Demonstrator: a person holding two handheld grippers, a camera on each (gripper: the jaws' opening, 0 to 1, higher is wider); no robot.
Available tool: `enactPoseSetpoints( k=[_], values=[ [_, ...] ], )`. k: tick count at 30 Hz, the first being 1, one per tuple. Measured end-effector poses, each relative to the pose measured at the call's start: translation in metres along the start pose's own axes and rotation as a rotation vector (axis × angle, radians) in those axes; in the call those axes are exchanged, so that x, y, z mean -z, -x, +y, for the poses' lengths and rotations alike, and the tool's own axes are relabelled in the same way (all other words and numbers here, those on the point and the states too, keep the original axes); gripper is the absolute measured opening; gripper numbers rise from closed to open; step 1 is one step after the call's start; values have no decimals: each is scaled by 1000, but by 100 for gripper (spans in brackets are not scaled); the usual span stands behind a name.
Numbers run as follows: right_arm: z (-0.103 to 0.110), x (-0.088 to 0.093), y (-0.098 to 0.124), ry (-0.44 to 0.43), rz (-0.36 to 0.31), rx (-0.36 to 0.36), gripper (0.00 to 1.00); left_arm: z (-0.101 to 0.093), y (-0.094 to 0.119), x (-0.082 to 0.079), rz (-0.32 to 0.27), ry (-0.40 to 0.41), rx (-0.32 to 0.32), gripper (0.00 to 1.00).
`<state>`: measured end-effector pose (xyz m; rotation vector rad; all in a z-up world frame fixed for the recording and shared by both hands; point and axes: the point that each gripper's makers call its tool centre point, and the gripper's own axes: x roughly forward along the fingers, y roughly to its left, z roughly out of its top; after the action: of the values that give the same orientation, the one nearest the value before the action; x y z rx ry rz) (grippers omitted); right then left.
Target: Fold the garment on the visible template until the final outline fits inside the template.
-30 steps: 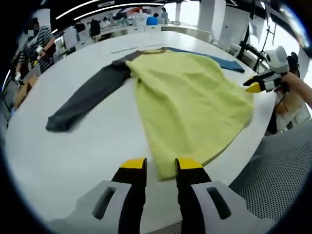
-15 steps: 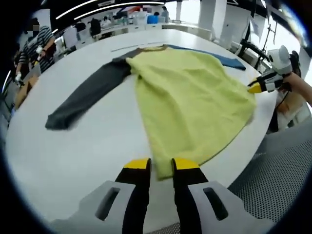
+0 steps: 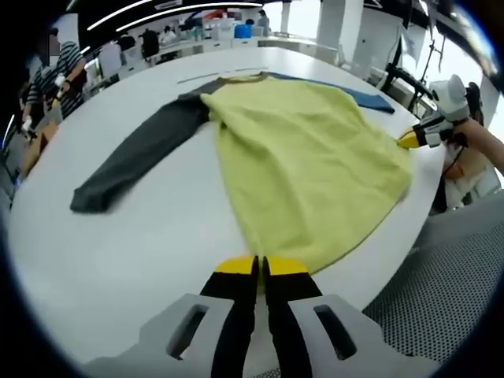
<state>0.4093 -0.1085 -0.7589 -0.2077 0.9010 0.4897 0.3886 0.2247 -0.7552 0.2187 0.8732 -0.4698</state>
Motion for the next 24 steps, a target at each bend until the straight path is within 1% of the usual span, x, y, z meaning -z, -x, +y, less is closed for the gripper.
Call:
enactPoseSetpoints(
  k=[4, 11, 17, 24],
  values=[
    [-1, 4, 4, -4, 9, 9, 0, 0, 4, 1, -9, 23, -3, 0],
    [1, 15, 13, -23, 17, 26, 0, 0, 11, 7, 11, 99, -6, 0],
    [7, 24, 21, -27, 31, 34, 0, -3, 15, 10, 24, 114, -4, 0],
    [9, 28, 25, -36, 39, 41, 0, -6, 19, 20, 59, 132, 2, 0]
  ],
)
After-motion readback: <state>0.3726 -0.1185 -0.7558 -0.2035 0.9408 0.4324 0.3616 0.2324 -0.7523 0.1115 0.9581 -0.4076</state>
